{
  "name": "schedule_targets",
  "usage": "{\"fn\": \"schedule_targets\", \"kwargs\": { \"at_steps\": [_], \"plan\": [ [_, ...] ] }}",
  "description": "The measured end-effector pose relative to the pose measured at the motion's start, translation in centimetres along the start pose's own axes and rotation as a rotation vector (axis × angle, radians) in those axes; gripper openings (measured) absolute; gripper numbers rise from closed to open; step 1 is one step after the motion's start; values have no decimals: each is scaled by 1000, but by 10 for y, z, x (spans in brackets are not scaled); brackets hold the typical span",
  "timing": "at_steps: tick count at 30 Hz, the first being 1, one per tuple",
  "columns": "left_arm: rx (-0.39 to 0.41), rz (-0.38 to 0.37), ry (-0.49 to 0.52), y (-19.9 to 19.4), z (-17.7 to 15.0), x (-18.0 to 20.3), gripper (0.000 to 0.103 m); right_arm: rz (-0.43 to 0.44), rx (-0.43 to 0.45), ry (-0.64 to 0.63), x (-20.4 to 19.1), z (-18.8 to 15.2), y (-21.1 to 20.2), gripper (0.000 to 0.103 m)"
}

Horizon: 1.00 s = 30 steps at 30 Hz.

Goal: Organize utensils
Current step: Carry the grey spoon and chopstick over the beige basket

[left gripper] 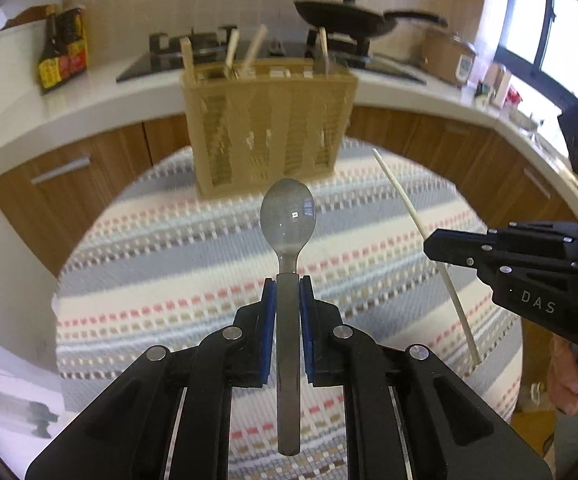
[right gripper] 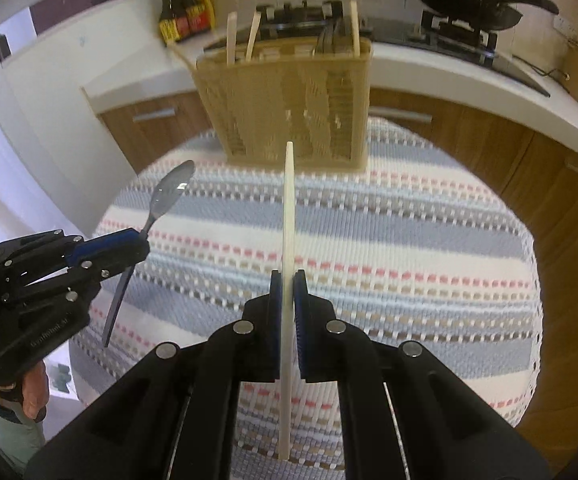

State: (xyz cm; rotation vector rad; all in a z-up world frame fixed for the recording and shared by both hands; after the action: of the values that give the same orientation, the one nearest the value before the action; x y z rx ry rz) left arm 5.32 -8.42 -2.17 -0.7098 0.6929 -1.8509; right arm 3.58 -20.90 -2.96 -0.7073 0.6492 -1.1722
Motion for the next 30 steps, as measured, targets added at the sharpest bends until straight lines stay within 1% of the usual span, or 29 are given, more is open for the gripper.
{"fn": "schedule_targets", "kwargs": {
  "at_steps": [7,14,18,20,23,24,30],
  "plan": [
    [98,-20,-18,-23,36,-5,10,-6,98,-1,7,34,-19,5],
    [234,-30,-19,-44,84,-10,10,-18,211,-13,16,79,-32,5],
    [339,-62,-42,-55,117,-14,10,-16,279,-7,22,104,-37,5],
    [389,-87,-70,-58,136,-20,10,-12,310,2,27,117,-38,5],
    [433,-128,-108,-61,157,-28,10,-15,353,16,36,136,-39,5],
    [462,-141,-113,-62,166,-31,10,-17,367,20,39,141,-40,5],
    [551,-175,-154,-59,201,-38,10,-32,460,56,59,179,-39,5]
  ]
}}
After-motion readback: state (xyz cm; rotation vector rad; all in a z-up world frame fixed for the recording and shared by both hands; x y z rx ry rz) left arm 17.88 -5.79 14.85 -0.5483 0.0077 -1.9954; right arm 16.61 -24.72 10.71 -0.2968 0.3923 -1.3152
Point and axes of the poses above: each gripper's, at about its wrist camera, not at the fingertips, and y roughly the way its jaws point, x to its right, z to its top, the point moved 7 cm from there along y, roughly the way its jaws point, and after that the axes turned 5 degrees about -y, right-handed, at the moved point
